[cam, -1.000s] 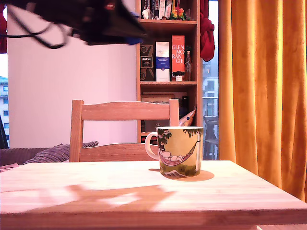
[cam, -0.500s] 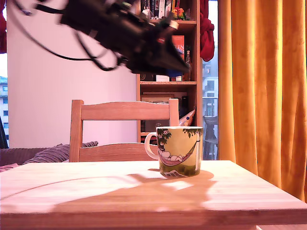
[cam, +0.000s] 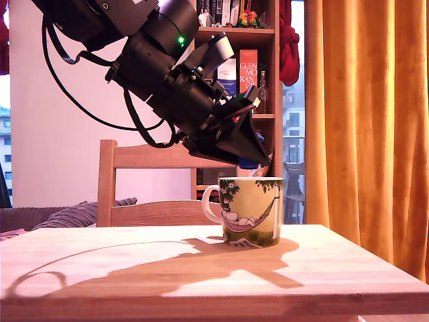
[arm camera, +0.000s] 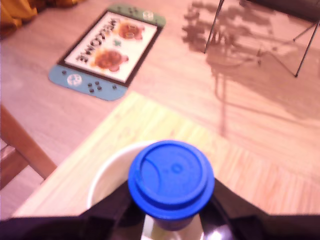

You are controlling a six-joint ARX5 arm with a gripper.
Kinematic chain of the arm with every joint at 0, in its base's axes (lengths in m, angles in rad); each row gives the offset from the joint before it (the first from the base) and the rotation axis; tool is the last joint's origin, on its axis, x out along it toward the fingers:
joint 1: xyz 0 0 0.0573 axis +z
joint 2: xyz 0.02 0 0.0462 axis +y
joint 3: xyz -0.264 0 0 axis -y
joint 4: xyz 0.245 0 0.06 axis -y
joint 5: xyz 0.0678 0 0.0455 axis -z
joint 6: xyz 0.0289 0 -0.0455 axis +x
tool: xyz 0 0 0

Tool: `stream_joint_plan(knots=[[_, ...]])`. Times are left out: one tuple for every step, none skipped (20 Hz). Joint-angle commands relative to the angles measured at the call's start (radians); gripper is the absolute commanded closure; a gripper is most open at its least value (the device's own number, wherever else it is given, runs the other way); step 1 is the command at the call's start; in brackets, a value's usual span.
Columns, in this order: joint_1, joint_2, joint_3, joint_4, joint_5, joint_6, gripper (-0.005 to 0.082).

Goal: Pick up the coffee capsules on the table and drop them inside the coffee cup

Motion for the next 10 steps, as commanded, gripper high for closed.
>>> stream_joint_plan(knots=[[-0.006, 0.005, -0.001, 0.011, 0.002, -0.002, 0.0710], [-0.006, 0.005, -0.001, 0.008, 0.001, -0.002, 0.0710], [-0.006, 0.005, -0.001, 0.006, -0.002, -0.002, 0.0710], [-0.006, 0.005, -0.001, 0.007, -0.002, -0.002, 0.0710], [-0.006, 0.005, -0.001, 0.007, -0.001, -0.002, 0.0710], [-0.006, 0.005, -0.001, 0.006, -0.002, -0.002, 0.0710], [-0.006, 0.005, -0.001, 0.006, -0.001, -0.002, 0.0710], [-0.006, 0.005, -0.001, 0.006, -0.001, -0.002, 0.0710], [-0.006, 0.005, -0.001, 0.007, -0.001, -0.002, 0.0710], [-0.006, 0.005, -0.001, 0.006, -0.002, -0.002, 0.0710]])
